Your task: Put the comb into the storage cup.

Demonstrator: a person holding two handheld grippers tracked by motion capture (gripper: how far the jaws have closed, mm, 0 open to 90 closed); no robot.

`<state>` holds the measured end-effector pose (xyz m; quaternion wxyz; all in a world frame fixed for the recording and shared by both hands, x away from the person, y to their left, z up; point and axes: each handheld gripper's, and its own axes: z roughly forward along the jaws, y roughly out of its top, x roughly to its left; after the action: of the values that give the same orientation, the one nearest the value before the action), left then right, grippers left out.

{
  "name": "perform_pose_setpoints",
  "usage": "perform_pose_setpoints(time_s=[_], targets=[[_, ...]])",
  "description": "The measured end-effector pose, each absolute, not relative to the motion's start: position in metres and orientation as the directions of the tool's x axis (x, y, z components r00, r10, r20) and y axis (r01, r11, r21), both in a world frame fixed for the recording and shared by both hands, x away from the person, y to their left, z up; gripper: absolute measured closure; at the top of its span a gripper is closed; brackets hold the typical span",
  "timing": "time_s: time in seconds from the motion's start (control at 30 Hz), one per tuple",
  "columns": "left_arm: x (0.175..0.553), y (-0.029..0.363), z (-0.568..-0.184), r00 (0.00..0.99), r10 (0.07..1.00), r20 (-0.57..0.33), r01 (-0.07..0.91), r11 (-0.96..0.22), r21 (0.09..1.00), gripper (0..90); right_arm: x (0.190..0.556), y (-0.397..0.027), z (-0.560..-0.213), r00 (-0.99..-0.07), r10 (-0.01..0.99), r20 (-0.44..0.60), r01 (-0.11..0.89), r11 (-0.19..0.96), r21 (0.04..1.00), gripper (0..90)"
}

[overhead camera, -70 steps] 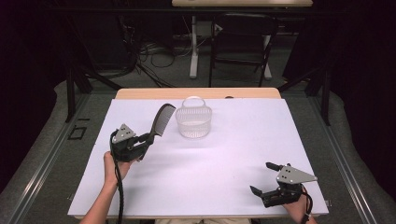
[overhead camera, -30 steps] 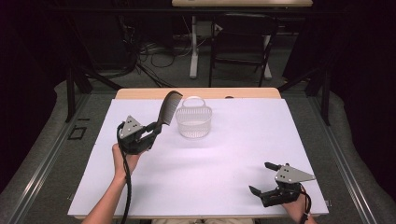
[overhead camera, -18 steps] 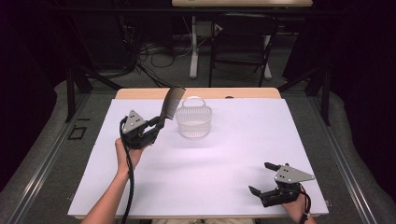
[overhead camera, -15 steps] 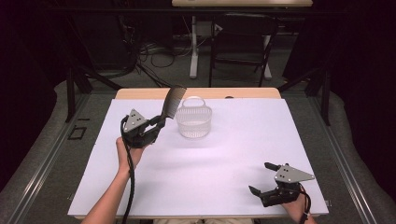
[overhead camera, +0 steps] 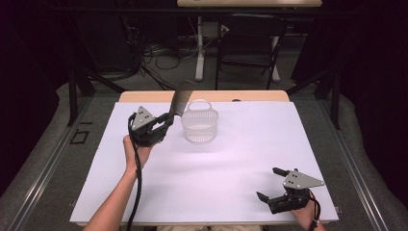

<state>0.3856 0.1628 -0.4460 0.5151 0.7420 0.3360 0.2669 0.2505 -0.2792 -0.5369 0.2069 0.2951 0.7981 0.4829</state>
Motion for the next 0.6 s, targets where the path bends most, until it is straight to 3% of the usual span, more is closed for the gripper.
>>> perform_pose_setpoints(time_s=[0.6], targets=[[0.399,0.153,-0.439,0.630,0.774,0.064,0.204,-0.245,0.948,71.8,0.251,-0.280,-0.537,-0.738,0.674,-0.044,0.271,0.355,0.895,0.0]])
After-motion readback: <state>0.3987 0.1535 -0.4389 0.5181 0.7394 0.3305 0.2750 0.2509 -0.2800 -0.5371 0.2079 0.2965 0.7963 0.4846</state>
